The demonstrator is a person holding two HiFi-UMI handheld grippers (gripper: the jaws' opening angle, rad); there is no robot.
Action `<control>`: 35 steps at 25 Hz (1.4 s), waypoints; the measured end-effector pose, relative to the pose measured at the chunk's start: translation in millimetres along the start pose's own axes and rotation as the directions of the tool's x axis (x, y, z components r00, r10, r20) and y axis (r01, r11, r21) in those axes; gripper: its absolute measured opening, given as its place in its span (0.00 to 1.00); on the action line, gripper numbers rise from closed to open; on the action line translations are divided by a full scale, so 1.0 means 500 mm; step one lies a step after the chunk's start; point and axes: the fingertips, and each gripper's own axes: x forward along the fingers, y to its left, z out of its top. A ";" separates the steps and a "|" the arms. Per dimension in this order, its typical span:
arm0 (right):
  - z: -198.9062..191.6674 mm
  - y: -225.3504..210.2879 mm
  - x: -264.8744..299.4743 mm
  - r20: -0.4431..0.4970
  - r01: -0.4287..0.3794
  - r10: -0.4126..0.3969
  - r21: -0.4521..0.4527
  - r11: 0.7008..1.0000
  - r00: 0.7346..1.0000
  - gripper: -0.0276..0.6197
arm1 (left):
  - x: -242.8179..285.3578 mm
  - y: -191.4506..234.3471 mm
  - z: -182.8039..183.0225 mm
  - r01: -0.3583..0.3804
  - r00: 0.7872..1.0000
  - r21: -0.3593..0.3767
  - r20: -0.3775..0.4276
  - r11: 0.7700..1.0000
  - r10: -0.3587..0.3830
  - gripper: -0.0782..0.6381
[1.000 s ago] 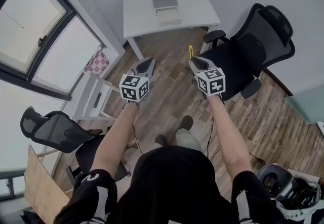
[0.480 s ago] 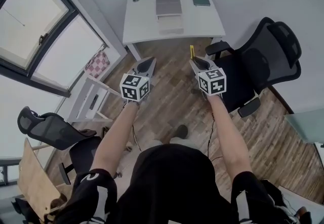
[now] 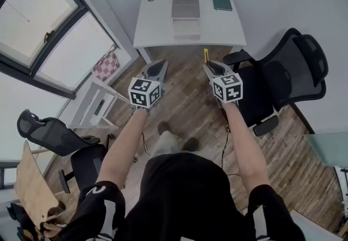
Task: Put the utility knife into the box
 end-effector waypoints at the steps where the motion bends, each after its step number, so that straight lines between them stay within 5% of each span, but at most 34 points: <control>1: 0.002 -0.003 0.006 -0.002 -0.002 0.002 -0.001 1.000 1.000 0.16 | 0.005 0.006 0.001 -0.002 1.000 -0.002 0.002 1.000 0.002 0.15; 24: 0.173 -0.194 0.407 -0.048 0.063 -0.063 -0.010 0.998 0.997 0.16 | 0.348 0.355 0.099 0.086 0.996 -0.044 0.010 0.995 -0.085 0.14; 35: 0.213 -0.237 0.573 -0.064 0.105 -0.103 0.022 0.994 0.993 0.16 | 0.432 0.519 0.101 0.116 0.993 -0.065 -0.025 0.991 -0.118 0.15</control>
